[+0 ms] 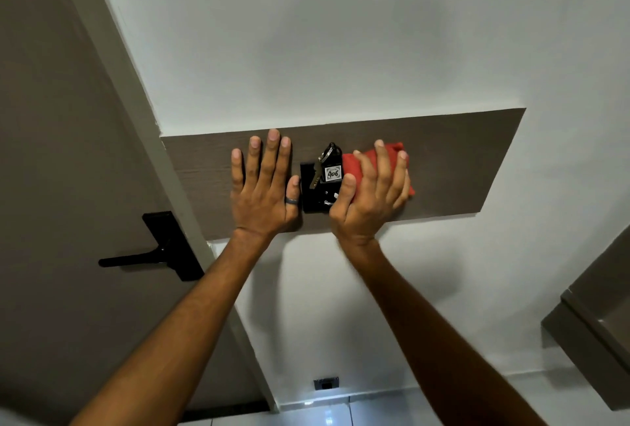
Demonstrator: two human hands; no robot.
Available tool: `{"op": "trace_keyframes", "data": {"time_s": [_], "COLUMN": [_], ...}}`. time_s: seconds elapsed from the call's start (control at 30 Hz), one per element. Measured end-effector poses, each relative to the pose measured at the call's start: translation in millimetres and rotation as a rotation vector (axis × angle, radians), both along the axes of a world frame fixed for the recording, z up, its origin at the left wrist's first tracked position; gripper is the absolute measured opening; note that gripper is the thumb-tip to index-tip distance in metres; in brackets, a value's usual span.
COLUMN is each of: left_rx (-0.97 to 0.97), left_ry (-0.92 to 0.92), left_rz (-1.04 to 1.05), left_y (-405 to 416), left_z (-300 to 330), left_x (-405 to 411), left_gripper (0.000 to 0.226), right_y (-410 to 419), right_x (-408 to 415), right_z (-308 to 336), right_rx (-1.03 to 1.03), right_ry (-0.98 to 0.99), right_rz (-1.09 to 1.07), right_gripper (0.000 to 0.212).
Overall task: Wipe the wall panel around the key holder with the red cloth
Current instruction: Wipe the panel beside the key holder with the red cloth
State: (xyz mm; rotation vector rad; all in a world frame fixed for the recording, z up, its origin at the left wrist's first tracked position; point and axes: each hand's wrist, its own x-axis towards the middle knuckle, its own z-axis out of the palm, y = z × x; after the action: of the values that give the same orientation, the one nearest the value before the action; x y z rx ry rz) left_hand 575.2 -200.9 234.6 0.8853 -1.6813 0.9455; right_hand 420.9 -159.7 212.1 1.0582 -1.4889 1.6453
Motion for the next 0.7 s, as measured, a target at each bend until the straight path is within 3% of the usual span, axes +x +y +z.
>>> {"op": "trace_keyframes", "data": {"time_s": [0.07, 0.1, 0.2, 0.27, 0.4, 0.5, 0.6, 0.7], "left_rx": [-0.013, -0.023, -0.045, -0.055, -0.076, -0.079, -0.065, -0.063], "left_ry": [0.002, 0.001, 0.006, 0.003, -0.007, -0.006, 0.002, 0.001], "left_rz": [0.004, 0.010, 0.014, 0.020, 0.041, 0.041, 0.041, 0.048], "left_y": [-2, -3, -4, -6, -10, -11, -12, -14], "left_z": [-2, -2, -2, -3, -8, -8, -11, -11], "left_x": [1, 1, -1, 0, 1, 1, 1, 1], "left_gripper": [0.062, 0.062, 0.062, 0.062, 0.063, 0.064, 0.064, 0.065], "right_y": [6, 7, 5, 5, 17, 25, 22, 12], "right_x": [-31, -44, -41, -30, -54, -70, -90, -106], "right_z": [-6, -7, -3, -2, -16, -24, -23, -20], "right_rx": [0.052, 0.063, 0.069, 0.073, 0.168, 0.185, 0.073, 0.014], "right_ry": [0.238, 0.266, 0.019, -0.036, 0.200, 0.269, 0.433, 0.633], "right_rz": [0.005, -0.006, -0.021, 0.020, 0.154, 0.194, 0.105, -0.003], "right_gripper": [0.045, 0.047, 0.050, 0.055, 0.066, 0.063, 0.050, 0.057]}}
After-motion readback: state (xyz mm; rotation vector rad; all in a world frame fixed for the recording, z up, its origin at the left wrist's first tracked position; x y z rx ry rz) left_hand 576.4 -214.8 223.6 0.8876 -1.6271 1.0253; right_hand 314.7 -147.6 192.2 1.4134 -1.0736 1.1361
